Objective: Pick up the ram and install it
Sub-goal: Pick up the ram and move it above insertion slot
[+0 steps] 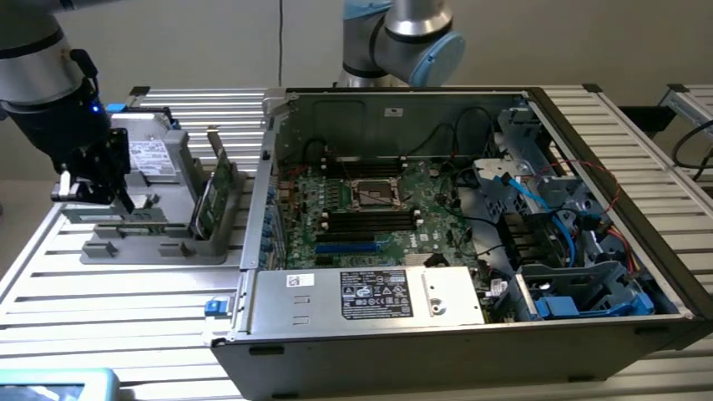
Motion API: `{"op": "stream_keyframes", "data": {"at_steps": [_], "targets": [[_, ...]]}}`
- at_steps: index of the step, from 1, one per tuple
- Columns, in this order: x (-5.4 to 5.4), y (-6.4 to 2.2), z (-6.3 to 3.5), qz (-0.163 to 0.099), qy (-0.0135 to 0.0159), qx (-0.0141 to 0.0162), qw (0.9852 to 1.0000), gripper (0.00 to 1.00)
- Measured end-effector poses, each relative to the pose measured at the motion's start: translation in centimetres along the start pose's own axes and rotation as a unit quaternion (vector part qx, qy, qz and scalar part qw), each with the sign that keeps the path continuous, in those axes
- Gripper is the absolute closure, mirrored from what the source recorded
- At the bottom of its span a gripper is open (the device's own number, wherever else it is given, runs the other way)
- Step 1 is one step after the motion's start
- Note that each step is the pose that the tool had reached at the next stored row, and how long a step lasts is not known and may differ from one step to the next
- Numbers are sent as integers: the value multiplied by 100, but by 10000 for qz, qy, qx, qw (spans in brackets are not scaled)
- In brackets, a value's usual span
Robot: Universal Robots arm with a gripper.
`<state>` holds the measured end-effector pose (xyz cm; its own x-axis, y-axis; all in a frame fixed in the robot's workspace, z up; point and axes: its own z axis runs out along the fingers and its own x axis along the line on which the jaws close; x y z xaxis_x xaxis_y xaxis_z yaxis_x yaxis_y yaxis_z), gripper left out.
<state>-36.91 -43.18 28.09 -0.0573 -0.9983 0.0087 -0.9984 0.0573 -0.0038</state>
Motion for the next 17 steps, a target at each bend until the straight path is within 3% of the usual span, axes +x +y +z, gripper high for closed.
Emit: {"op": "stream_keyframes", "data": {"at_steps": [10, 17], "targets": [[2, -159, -433, -36, 0, 0, 10000, 88], [6, -260, -648, -75, 0, 0, 10000, 88]]}}
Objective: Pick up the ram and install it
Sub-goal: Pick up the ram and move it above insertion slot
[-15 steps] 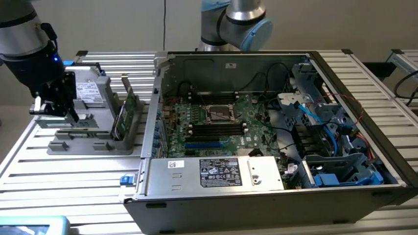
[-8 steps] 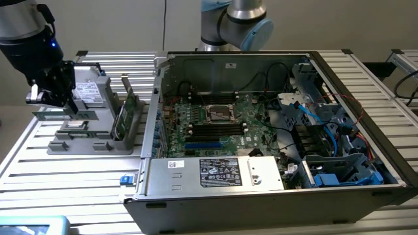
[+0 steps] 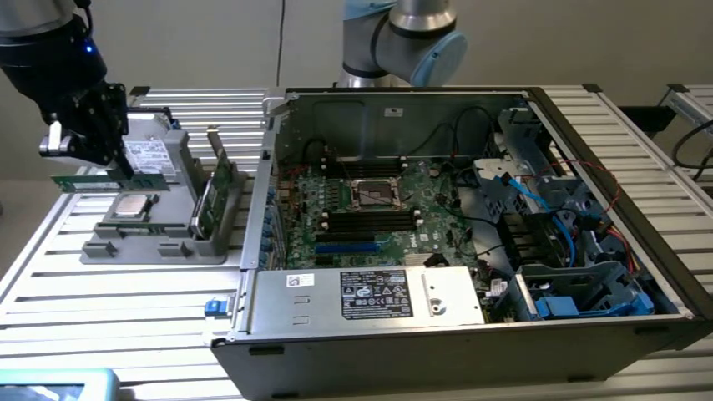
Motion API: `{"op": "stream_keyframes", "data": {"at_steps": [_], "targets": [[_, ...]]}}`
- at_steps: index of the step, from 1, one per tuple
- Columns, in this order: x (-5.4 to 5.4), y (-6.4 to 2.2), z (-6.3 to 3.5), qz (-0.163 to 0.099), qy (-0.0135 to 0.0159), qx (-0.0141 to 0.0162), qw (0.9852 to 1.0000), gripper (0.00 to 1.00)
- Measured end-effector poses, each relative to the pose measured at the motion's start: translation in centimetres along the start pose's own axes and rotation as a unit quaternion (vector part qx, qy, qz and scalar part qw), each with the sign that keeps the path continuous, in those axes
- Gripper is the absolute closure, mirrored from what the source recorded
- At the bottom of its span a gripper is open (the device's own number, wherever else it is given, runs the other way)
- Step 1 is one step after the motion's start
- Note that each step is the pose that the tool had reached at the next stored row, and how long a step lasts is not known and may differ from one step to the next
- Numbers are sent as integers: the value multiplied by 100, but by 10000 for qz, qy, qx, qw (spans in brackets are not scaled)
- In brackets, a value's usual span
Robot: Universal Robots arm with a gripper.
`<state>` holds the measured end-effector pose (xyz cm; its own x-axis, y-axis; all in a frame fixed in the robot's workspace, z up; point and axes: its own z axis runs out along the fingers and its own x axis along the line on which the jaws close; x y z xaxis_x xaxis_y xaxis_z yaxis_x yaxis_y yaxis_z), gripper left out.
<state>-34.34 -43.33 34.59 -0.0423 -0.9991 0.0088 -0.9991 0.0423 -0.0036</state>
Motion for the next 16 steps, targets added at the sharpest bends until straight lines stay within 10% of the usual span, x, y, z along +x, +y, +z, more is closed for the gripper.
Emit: {"op": "stream_keyframes", "data": {"at_steps": [16], "targets": [[-9, -434, -467, -14, 0, -7, 10000, 88]]}}
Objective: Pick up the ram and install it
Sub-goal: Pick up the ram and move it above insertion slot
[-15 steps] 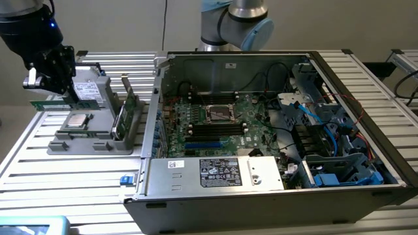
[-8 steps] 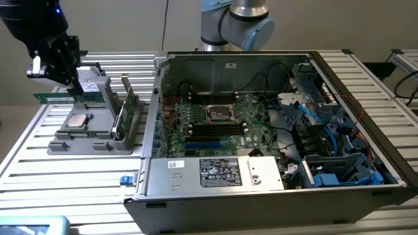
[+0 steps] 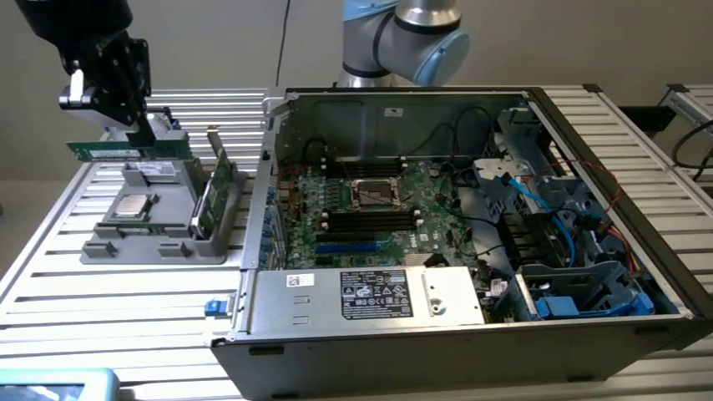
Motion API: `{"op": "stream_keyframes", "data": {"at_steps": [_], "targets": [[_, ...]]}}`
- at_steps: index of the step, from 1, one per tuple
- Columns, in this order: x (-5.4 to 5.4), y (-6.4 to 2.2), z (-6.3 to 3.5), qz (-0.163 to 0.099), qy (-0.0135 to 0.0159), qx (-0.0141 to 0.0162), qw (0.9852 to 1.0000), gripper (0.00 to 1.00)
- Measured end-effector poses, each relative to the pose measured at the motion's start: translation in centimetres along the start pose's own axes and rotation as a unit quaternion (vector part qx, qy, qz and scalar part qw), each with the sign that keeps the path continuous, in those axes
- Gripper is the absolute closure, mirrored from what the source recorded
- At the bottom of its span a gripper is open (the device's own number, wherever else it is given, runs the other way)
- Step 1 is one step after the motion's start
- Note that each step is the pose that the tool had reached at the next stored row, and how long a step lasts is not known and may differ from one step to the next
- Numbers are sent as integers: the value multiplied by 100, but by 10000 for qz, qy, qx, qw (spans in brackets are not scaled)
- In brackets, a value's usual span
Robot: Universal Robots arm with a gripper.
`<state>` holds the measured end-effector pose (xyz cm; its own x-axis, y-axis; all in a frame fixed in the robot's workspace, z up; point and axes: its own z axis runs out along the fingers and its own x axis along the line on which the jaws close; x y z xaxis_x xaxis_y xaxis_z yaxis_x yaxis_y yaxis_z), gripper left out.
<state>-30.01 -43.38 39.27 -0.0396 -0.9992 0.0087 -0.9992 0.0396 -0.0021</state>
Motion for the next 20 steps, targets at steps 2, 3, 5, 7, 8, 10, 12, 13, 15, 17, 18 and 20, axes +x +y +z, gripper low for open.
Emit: {"op": "stream_keyframes", "data": {"at_steps": [2, 3, 5, 7, 8, 10, 12, 13, 15, 17, 18, 20], "targets": [[0, -64, -56, -1, 0, -2, 10000, 88], [-1, -101, -87, -1, 0, -2, 10000, 88], [-4, -174, -138, -2, -1, -4, 10000, 88], [-6, -252, -176, -4, 1, -8, 10000, 88], [-8, -299, -184, -4, 0, -9, 10000, 88], [-11, -390, -194, -5, 0, -10, 10000, 88], [-15, -480, -204, -6, 0, -10, 10000, 88], [-17, -525, -209, -7, 0, -11, 10000, 88], [-20, -615, -218, -8, 0, -12, 10000, 88], [-24, -709, -227, -9, 0, -13, 10000, 88], [-26, -754, -230, -9, 0, -14, 10000, 88], [-29, -844, -234, -10, 0, -15, 10000, 88]]}}
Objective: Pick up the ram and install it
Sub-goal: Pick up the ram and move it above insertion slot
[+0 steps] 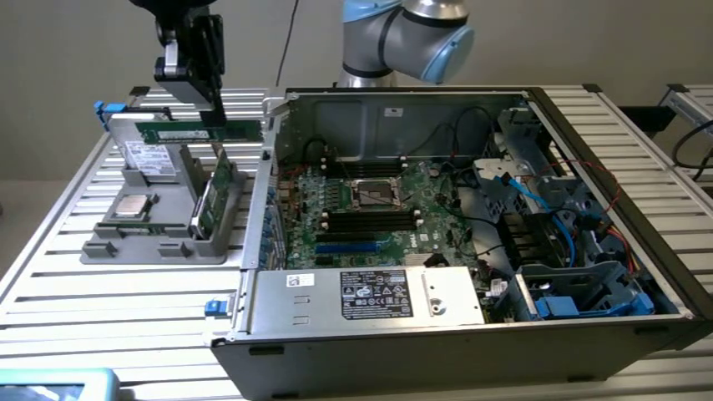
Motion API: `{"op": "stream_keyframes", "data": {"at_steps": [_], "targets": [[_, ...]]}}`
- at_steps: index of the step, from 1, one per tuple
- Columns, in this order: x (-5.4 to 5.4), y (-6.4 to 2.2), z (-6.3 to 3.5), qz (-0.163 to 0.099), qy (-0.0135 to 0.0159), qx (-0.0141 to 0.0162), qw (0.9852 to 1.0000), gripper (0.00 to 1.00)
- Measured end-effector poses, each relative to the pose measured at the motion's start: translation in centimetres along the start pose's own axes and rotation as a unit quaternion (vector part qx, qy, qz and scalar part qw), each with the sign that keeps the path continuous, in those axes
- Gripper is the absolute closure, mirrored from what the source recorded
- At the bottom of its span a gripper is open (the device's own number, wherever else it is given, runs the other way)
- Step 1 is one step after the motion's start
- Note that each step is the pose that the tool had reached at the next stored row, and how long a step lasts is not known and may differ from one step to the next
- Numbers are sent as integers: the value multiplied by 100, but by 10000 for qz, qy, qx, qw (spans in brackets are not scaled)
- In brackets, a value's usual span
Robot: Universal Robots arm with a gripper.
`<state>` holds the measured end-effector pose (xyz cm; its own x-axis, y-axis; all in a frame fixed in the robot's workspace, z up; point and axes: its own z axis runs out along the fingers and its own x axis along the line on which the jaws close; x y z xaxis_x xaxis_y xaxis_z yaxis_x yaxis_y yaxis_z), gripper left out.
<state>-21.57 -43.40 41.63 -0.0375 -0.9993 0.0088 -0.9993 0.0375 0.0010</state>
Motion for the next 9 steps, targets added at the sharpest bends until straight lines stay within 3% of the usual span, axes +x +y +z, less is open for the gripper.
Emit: {"op": "stream_keyframes", "data": {"at_steps": [9], "targets": [[-16, -410, -6, -5, 0, -12, 10000, 88]]}}
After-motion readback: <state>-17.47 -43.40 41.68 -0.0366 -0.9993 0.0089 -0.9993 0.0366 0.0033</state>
